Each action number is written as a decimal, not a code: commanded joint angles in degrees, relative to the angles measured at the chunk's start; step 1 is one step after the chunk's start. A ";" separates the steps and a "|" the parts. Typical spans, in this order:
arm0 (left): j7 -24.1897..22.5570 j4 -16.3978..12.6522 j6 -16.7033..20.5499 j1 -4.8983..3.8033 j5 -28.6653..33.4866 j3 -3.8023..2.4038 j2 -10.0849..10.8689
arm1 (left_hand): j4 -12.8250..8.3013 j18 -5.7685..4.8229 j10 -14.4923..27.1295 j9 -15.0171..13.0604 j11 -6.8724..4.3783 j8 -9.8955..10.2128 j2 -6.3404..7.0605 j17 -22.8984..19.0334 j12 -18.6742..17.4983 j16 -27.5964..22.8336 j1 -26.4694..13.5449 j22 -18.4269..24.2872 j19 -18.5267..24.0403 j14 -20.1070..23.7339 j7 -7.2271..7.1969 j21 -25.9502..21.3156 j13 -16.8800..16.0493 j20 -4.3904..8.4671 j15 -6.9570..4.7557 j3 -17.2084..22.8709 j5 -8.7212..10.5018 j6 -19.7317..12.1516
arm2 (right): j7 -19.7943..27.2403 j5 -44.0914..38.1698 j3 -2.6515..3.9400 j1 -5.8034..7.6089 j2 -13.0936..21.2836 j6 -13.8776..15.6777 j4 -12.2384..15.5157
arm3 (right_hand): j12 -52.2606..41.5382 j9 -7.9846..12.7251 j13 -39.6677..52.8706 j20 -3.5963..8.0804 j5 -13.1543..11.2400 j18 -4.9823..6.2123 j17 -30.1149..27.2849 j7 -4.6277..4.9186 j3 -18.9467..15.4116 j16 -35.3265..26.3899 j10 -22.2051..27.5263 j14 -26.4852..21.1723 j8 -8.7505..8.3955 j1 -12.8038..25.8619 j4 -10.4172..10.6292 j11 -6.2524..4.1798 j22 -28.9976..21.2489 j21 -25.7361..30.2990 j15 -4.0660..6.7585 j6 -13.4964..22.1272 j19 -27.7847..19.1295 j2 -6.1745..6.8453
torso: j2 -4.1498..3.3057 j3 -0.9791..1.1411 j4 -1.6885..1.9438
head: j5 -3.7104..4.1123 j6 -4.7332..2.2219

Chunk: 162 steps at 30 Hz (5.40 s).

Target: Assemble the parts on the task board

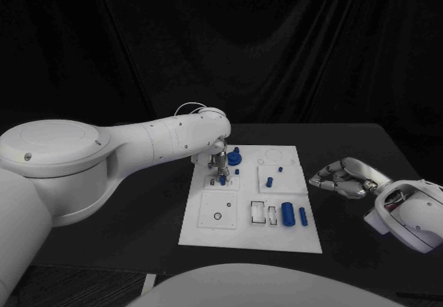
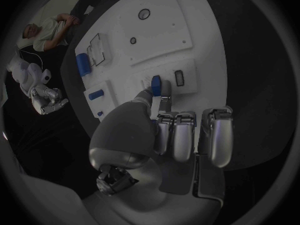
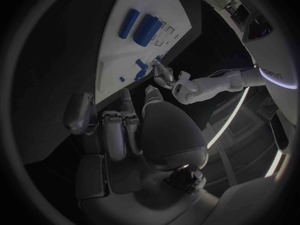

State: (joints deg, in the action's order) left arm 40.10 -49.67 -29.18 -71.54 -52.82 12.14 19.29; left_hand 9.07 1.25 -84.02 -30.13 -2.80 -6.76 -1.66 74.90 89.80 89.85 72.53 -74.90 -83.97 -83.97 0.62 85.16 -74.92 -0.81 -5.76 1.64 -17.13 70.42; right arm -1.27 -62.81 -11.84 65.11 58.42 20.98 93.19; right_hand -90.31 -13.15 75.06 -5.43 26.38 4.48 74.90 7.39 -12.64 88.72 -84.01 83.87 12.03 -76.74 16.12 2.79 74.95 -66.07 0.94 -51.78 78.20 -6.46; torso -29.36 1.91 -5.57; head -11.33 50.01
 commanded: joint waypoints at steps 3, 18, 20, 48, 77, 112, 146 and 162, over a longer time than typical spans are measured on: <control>1.23 -2.24 4.71 0.16 0.18 -0.01 1.29 | -0.52 -0.08 -5.98 -0.53 -0.72 -0.61 0.63 15.10 0.20 0.15 0.39 -13.55 -4.27 -6.03 -0.17 -0.35 -15.08 0.49 -0.46 0.98 0.19 0.49 | -0.55 -0.07 0.03 -0.11 -0.01 0.11 -0.06 | 0.31 0.06 14.94 0.03 0.26 0.96 13.16 -0.22 -0.17 -0.29 -5.99 5.24 0.34 -0.69 -0.04 0.02 7.64 0.32 -0.05 0.08 -0.53 -0.07 | -0.01 0.01 0.00 | -0.11 -0.01; 0.99 -18.88 22.85 0.06 -3.70 0.01 12.45 | -0.65 -0.03 -5.98 -1.96 -0.76 -1.11 1.31 15.10 0.20 0.15 -0.37 -13.47 -4.22 -6.03 -0.07 -0.63 -15.08 0.70 -0.60 2.80 -0.22 -0.63 | 0.18 -0.07 0.03 -0.11 0.73 0.53 0.16 | 0.31 0.09 14.94 0.03 0.53 1.09 12.83 -0.20 -0.23 -0.56 -5.99 5.08 0.33 -0.95 -0.12 0.04 7.44 1.02 -0.06 0.09 -0.87 0.09 | 0.00 0.00 0.01 | 0.70 -0.01; 0.80 -21.08 25.75 0.04 -5.77 0.01 13.76 | -0.43 -0.08 -5.98 -2.19 -0.77 -1.28 1.41 15.10 0.20 0.15 -0.65 -13.53 -4.29 -6.03 -0.09 -0.43 -15.08 0.71 -0.61 2.96 -0.18 -0.58 | 0.34 -0.07 0.03 -0.11 0.76 0.50 0.16 | 0.31 0.10 14.94 0.03 0.56 1.09 12.82 -0.20 -0.25 -0.57 -5.99 5.08 0.33 -0.98 -0.12 0.04 7.44 1.06 -0.07 0.09 -0.88 0.12 | 0.02 0.00 -0.01 | 0.65 -0.01; 0.62 -35.54 36.10 1.06 -18.49 0.08 20.97 | 2.01 0.09 -5.98 -3.67 -0.60 -1.61 2.44 15.10 0.20 0.15 -1.72 -13.30 -4.04 -6.03 0.19 -1.26 -15.08 0.65 -0.52 4.99 1.95 -1.96 | 1.27 -0.07 0.02 -0.56 0.81 0.91 0.24 | 0.31 0.10 14.94 0.02 0.72 1.09 12.81 -0.20 -0.29 -0.58 -5.99 5.06 0.36 -1.12 -0.13 0.05 7.43 1.15 -0.08 0.03 -0.92 0.19 | -0.04 0.00 -0.03 | 0.96 -0.01; 0.37 -34.91 35.91 3.66 -20.64 0.08 20.38 | 3.07 0.10 -5.98 -4.03 -0.53 -1.76 2.28 15.10 0.20 0.15 -2.34 -13.29 -4.03 -6.03 0.25 -1.34 -15.08 0.59 -0.47 5.38 2.93 -2.01 | 1.31 -0.07 0.02 -0.69 0.87 1.07 0.19 | 0.31 0.11 14.94 0.02 0.81 1.10 12.75 -0.19 -0.30 -0.63 -5.99 5.03 0.37 -1.20 -0.13 0.05 7.42 1.20 -0.08 0.01 -0.94 0.18 | 0.00 0.01 -0.02 | 0.68 -0.01; -1.15 -33.52 35.56 5.08 -20.65 0.08 19.47 | 6.64 0.17 -5.98 -5.34 -0.20 -2.17 2.69 15.10 0.20 0.15 -4.75 -13.21 -3.95 -6.03 0.65 -1.74 -15.08 0.37 -0.21 4.45 9.80 -2.58 | 1.19 -0.07 0.02 -0.70 1.09 1.34 0.35 | 0.31 0.12 14.94 0.01 0.99 1.10 12.79 -0.20 -0.30 -0.60 -5.99 5.04 0.39 -1.37 -0.12 0.04 7.41 1.32 -0.08 -0.05 -0.98 0.18 | -0.01 0.00 -0.01 | 0.75 -0.01; -2.52 -36.27 41.44 5.17 -22.46 0.08 22.00 | 4.57 0.10 -5.98 -8.52 -1.03 -4.73 2.89 15.10 0.20 0.15 -0.66 -13.31 -4.09 -6.03 -0.34 -1.46 -15.08 0.91 -0.87 5.08 4.66 -2.24 | 0.91 -0.08 0.02 -0.71 1.22 1.37 0.29 | 0.31 0.14 14.94 0.02 1.31 1.13 12.75 -0.21 -0.26 -0.63 -5.99 5.03 0.38 -1.54 -0.14 0.03 7.38 1.46 -0.07 -0.06 -1.03 0.13 | 0.00 0.00 -0.01 | 0.72 -0.01; -3.59 -38.45 49.82 6.09 -30.93 0.09 23.44 | 5.60 0.09 -5.98 -8.92 -0.83 -4.63 2.57 15.10 0.20 0.15 -1.06 -13.31 -4.11 -6.03 -0.12 -1.45 -15.08 0.86 -0.73 5.18 5.34 -3.12 | 0.82 -0.08 0.02 -0.72 1.17 1.50 0.15 | 0.31 0.16 14.94 0.02 1.52 1.14 12.71 -0.22 -0.21 -0.66 -5.99 5.01 0.38 -1.72 -0.19 0.02 7.37 1.54 -0.07 -0.06 -1.06 0.11 | 0.02 0.02 0.01 | 0.80 -0.01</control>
State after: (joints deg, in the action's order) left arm 37.66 -88.06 17.68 -65.59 -80.95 12.26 42.75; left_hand 14.58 1.25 -83.85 -38.97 -3.36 -11.20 1.30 74.91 89.80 89.85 71.64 -74.91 -84.09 -84.05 0.51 83.61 -74.92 -0.30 -6.24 6.74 -12.06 67.66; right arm -0.18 -62.81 -11.86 64.55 59.51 21.64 93.29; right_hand -90.26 -13.08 75.06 -5.44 27.72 4.47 74.90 7.39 -12.64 88.31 -83.91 83.78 12.02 -77.89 16.12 2.89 74.90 -64.86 0.84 -51.78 77.40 -6.26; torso -29.35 1.91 -5.58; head -10.64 50.00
